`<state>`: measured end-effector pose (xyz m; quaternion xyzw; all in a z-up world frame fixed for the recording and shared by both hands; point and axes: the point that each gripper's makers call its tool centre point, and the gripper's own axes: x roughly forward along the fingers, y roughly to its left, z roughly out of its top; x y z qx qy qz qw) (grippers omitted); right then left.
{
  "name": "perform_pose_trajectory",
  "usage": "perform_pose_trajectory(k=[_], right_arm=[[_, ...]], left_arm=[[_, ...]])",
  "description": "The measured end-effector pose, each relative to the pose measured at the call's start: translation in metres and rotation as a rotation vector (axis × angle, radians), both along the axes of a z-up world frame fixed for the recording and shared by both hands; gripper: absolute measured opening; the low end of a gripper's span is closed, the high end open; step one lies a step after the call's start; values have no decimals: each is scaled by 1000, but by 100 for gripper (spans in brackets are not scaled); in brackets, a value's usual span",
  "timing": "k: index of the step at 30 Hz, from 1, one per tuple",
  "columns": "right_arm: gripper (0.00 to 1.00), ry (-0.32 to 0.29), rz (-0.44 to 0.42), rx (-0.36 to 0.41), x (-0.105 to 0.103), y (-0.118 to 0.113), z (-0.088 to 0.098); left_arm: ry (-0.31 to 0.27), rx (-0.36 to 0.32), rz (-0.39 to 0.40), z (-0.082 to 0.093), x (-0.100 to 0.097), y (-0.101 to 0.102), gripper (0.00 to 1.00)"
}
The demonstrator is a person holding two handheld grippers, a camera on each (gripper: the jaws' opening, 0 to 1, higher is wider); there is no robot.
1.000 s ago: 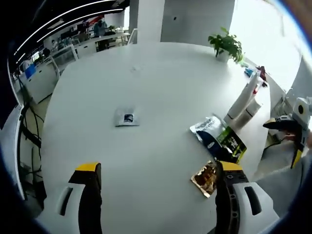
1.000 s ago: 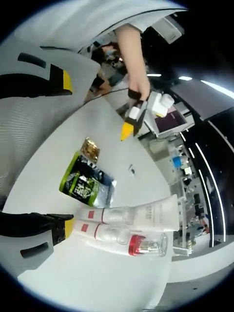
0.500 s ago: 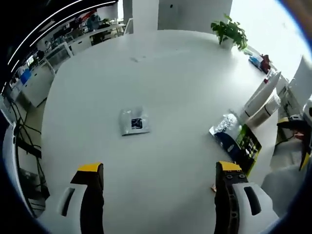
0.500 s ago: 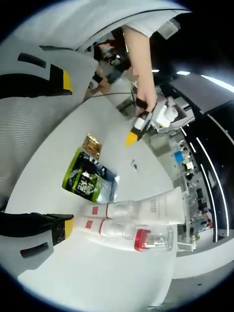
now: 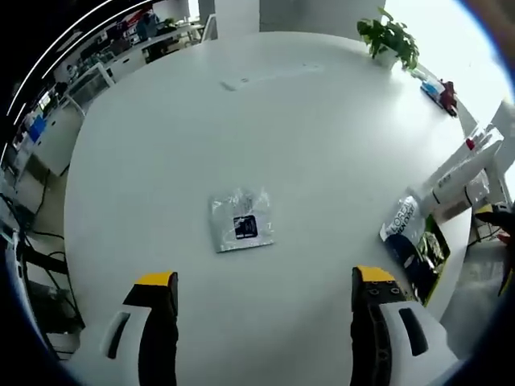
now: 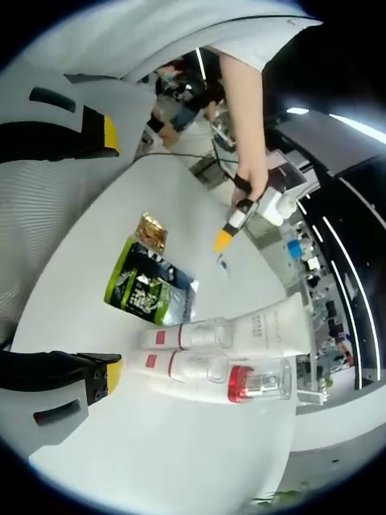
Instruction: Arrange the skincare products in the storage area until every visible bottle or jar stands upright without overlapping.
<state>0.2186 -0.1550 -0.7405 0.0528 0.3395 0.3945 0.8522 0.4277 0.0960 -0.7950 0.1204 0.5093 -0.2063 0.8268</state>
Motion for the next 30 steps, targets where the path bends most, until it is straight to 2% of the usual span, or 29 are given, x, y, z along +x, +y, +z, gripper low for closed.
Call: perform_pose_trajectory(k=[15,24,30], right_arm=[[99,22,-30,-9,2,-4,-4],[99,25,-49,-10,4,-8,-6],[99,28,-55,-14,4,-8,-7]], left_arm=[[33,39,-31,-25,43,1,75],[42,62,-58,-32,43,-5,67],[43,69,-68,-33,48,-6,65]])
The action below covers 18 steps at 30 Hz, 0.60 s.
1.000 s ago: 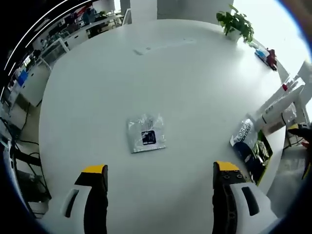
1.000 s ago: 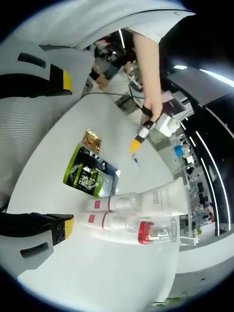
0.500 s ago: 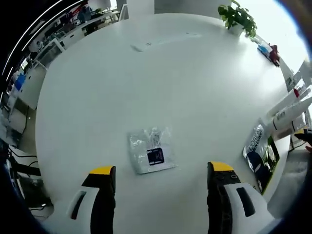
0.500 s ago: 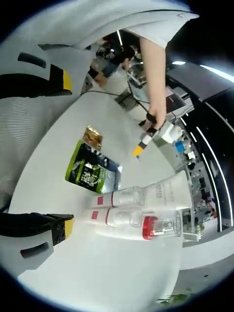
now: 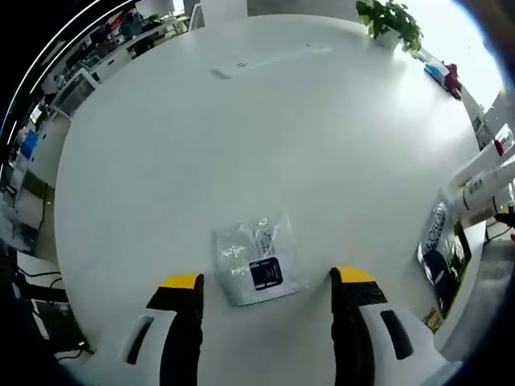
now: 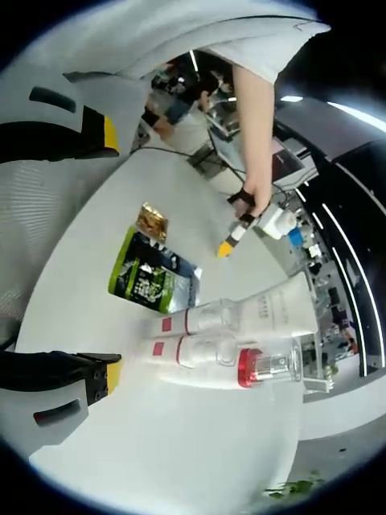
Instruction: Arrange the skincare products in the storage area until every visible bottle or jar stands upright without overlapping.
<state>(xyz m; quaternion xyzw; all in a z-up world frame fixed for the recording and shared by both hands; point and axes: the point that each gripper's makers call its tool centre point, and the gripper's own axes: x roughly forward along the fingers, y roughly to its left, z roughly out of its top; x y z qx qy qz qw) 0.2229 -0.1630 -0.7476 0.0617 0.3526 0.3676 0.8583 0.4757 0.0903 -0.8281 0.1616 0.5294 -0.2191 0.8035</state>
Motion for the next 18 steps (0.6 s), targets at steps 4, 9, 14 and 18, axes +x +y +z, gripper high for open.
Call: perform_pose_trajectory(k=[4,9,14,18], right_arm=[[99,1,-2,-2,0,0,0],[99,2,-1,-5,0,0,-1],[99,1,-2,-6,0,-1,-1],[99,-2,-2,-8,1,-1,-1]], left_arm=[[-2,1,-20,1,0,-2,65],[-10,-9,-38,2,3,1,51],[-12,-15,-46,1,2,1,40],[-18,3,-61,2,0,0,39]])
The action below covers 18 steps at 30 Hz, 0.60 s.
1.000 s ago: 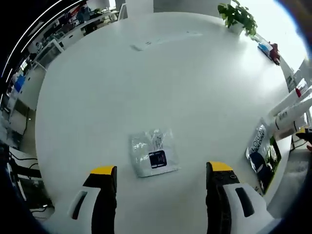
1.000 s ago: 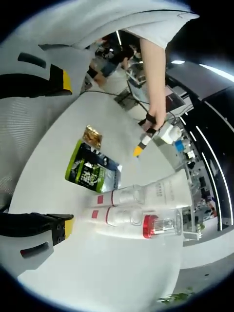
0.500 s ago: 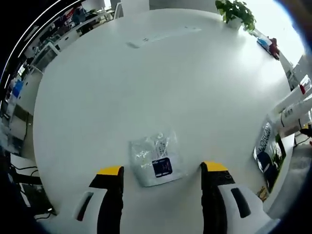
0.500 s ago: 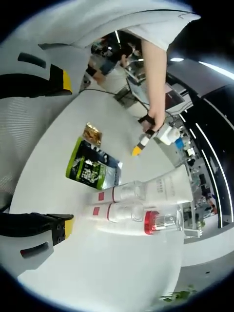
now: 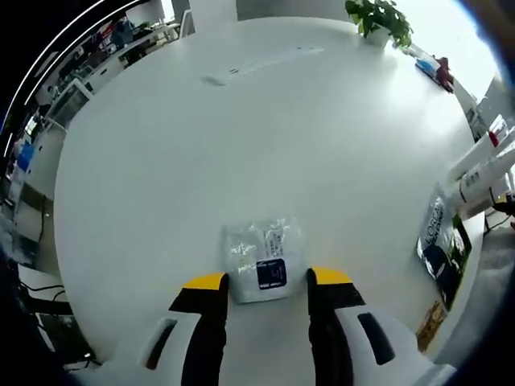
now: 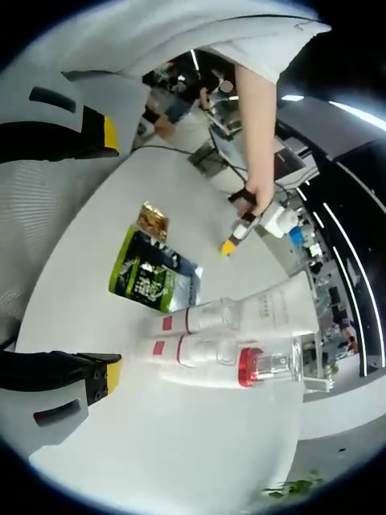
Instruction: Arrange the skincare products in the storage area until every visible bottle or jar stands upright without overlapping.
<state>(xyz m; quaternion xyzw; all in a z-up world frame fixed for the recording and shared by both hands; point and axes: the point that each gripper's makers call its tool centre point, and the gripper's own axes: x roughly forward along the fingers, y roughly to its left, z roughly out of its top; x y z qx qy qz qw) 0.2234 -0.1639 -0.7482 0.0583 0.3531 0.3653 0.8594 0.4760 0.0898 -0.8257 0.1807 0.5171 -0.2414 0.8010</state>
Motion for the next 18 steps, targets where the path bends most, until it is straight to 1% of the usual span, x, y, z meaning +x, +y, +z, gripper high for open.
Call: perform_pose_trajectory(k=[2,3,4,7,9,11,12,13,16,18], right_arm=[[99,-1,-1,1,0,0,0],[99,-1,-1,1,0,0,0],[99,-2,0,1,0,0,0],[99,-6,5,2,0,1,1],[99,-8,6,4,0,1,2],[99,-11,10,6,0,2,2],[99,-12,12,6,0,2,2],[99,-13,14,7,0,2,2],[99,-17,24,7,-1,4,3],[99,-19,29,9,-1,5,4]], left_arm=[[-10,25,-31,1,3,1,39],[-16,24,-42,5,-2,-3,39],[-19,20,-48,7,-2,-4,39],[-38,2,-54,17,1,-4,39],[-51,4,-71,21,5,-4,39],[-66,8,-96,32,2,-5,39],[-72,10,-113,33,2,-6,39],[-78,10,-126,31,2,-6,39],[-92,15,-206,37,1,-10,39],[-92,24,-239,39,-2,-11,39]])
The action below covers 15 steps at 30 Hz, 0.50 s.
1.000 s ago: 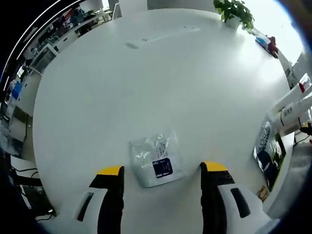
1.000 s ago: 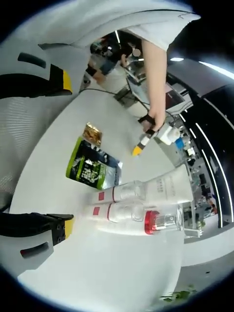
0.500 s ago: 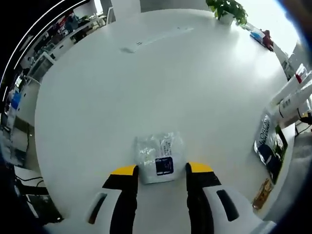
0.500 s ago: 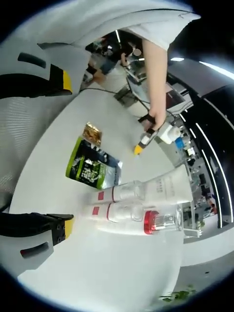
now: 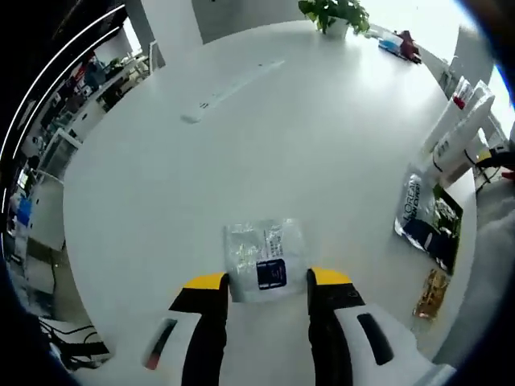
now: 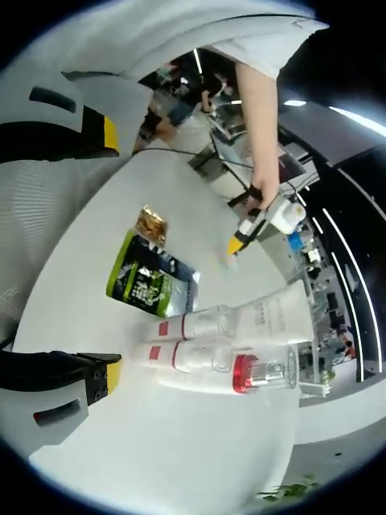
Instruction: Arrange the skincare products in the storage area until every visible bottle or jar stands upright without overlapping.
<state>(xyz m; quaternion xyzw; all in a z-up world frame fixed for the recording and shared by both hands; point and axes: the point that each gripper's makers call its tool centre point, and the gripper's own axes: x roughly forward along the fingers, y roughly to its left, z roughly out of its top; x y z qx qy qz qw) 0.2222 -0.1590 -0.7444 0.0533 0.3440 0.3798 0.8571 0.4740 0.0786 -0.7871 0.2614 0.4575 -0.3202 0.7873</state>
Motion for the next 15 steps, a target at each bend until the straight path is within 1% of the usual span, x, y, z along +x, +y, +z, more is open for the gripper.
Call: perform_pose_trajectory(k=[1,5,10,11,13,15], right_arm=[[99,0,2,-1,0,0,0],[99,-2,11,2,-1,1,1],[99,-7,19,4,-2,3,2],[99,-8,20,4,-2,3,2],[99,-9,22,5,-2,3,2],[99,-10,24,5,-2,3,2]], left_arm=[[2,3,-27,2,-5,-4,39],[14,15,-86,0,-11,-5,39],[30,15,-146,-1,-21,-12,39],[34,13,-157,0,-29,-14,39],[40,11,-179,1,-28,-18,39],[42,19,-202,1,-33,-19,39]])
